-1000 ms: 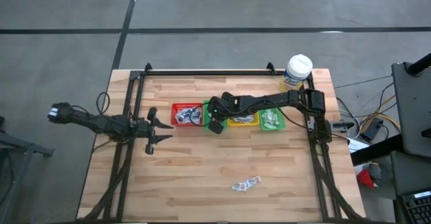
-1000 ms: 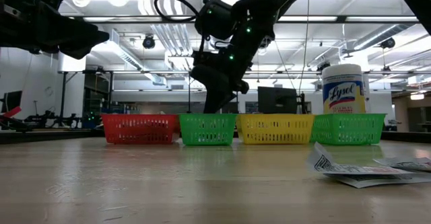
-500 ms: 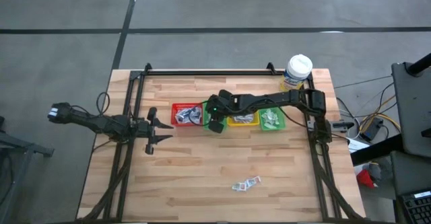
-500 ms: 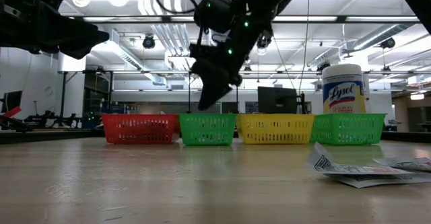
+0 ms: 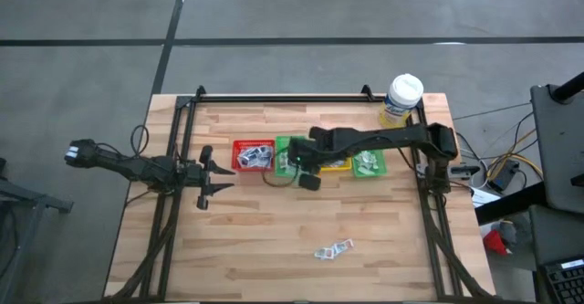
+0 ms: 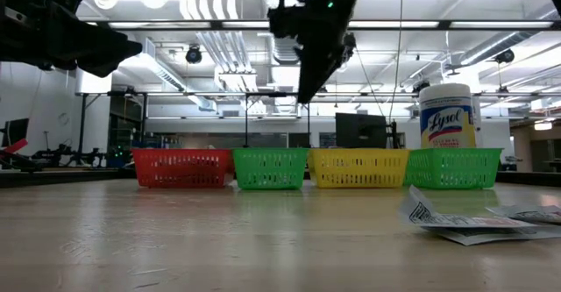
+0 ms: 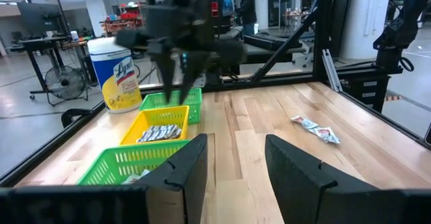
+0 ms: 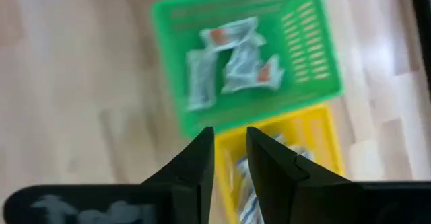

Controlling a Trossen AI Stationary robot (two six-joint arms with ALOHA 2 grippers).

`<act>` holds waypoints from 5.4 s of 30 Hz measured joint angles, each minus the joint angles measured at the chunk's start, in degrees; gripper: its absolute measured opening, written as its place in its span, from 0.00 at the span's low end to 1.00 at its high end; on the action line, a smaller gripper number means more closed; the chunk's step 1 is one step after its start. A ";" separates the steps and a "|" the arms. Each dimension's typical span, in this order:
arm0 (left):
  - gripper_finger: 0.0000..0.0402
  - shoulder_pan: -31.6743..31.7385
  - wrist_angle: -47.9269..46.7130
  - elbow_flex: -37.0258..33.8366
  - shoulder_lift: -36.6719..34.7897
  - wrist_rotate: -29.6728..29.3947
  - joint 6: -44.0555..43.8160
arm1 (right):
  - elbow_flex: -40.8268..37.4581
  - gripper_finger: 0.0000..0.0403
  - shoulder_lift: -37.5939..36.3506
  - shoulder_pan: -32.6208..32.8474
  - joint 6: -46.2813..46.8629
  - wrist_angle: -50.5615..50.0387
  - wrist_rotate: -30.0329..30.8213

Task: Pick & Place First Aid Supplies
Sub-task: Put the ointment pack into the left green basket

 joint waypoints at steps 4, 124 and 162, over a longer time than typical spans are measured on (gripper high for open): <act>0.38 0.01 0.00 0.00 0.00 0.00 0.00 | -1.07 0.19 -1.36 3.98 0.66 -2.86 -0.51; 0.38 0.02 0.13 0.00 0.05 -0.04 -0.39 | -1.93 0.03 14.33 27.60 -7.20 7.66 -18.04; 0.38 0.01 0.15 0.00 0.04 -0.04 -0.42 | 19.99 0.02 13.38 19.72 -9.79 -6.06 21.98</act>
